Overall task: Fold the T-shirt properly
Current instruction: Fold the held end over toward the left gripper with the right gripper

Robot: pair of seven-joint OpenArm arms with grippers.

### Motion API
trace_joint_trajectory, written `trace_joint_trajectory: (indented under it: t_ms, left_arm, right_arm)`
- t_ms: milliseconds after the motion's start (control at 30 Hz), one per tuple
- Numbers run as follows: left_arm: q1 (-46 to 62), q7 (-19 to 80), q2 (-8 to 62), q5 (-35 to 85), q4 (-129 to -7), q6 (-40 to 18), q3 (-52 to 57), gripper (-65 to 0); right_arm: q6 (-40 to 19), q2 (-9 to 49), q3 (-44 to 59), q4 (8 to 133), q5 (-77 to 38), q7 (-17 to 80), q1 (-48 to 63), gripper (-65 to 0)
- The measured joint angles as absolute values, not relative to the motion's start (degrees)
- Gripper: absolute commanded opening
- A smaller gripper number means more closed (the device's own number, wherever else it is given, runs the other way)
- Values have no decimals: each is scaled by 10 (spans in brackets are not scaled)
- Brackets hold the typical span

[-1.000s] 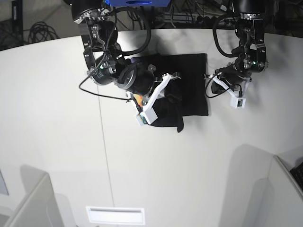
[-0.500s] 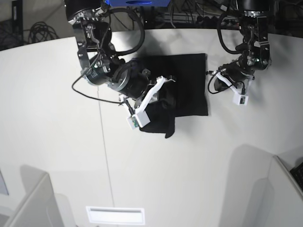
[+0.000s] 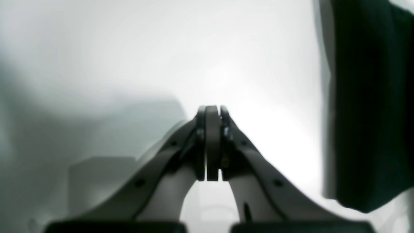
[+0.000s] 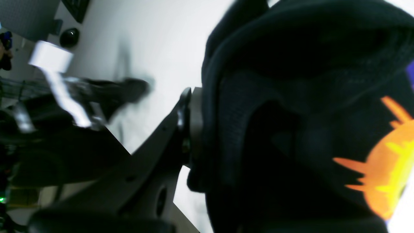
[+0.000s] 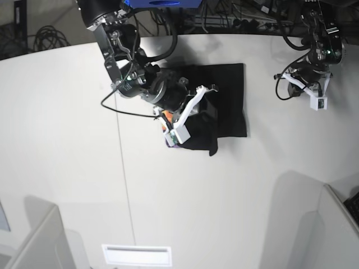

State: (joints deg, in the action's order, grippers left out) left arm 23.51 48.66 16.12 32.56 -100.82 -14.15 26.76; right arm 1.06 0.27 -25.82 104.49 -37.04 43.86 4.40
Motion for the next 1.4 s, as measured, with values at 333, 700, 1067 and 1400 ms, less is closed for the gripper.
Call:
trace_joint_trajectory:
  t_ms: [333,700,1067,1400]
  left_arm:
    - [268,487,162,326,-1007,-142,302,-650]
    - [270,489,160,326,-1007,-142,302,-650]
    - [270,488,160,326,-1007,-142,302,-650]
    - [270,489,161,326,-1008,-142,302,-650]
  right_arm:
    - [11,3,-354,914,-370,372,-2,-650]
    - [71,-19,-378,865,-373,371,-28,-650]
    - [71,-25,-378,847,-376,373,-30,-269]
    - [71,-49,-383,873,-374,409,-48,-269]
